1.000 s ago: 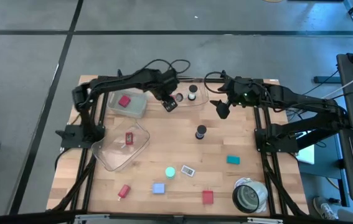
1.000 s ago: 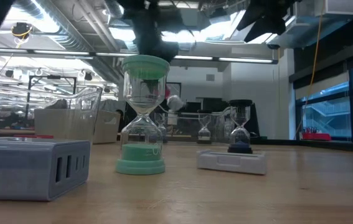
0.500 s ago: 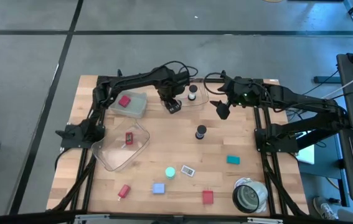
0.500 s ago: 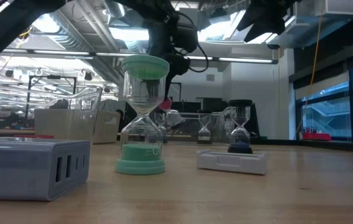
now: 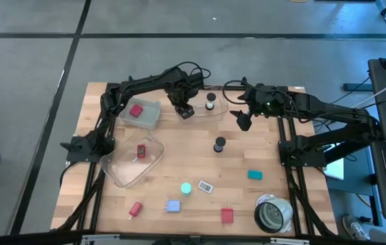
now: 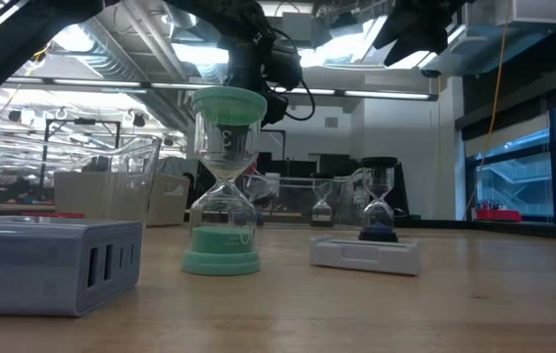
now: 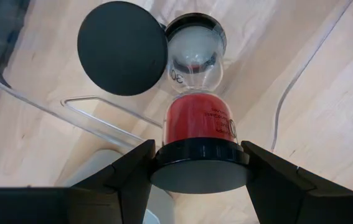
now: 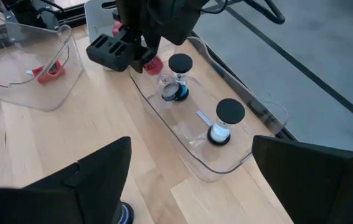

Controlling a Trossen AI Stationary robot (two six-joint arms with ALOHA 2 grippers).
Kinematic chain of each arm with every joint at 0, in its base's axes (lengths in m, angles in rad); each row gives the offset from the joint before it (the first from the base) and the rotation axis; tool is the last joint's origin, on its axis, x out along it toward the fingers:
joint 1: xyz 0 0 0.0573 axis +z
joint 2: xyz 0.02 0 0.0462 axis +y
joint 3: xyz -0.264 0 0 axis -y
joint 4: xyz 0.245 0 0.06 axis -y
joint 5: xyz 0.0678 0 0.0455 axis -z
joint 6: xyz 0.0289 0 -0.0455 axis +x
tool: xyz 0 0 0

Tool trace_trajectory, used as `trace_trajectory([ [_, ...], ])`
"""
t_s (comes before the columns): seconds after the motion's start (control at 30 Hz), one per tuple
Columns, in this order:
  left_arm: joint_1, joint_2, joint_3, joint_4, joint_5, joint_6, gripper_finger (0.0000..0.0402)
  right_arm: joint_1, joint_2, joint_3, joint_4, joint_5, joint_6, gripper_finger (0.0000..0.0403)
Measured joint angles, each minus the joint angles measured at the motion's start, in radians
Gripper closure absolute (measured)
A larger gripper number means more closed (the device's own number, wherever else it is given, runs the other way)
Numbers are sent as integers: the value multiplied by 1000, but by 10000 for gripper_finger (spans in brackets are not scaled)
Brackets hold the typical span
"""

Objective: Pick & Place Office items
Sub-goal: Put the red hourglass into the top transparent bin

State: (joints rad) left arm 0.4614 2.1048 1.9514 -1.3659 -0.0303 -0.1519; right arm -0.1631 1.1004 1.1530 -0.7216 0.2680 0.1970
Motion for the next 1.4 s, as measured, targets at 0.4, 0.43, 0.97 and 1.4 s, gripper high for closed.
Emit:
trace_trajectory([
  [0.4,0,16,0,1,0,18,179,0,1,-4,-2,0,0,64],
  [0.43,0,16,0,2,0,19,179,0,2,-4,-1,0,0,64],
  [0.97,0,37,0,8,6,33,178,0,55,-5,-1,0,-23,64],
  [1.4,0,51,0,15,-5,54,178,0,55,-5,-2,1,-23,64],
])
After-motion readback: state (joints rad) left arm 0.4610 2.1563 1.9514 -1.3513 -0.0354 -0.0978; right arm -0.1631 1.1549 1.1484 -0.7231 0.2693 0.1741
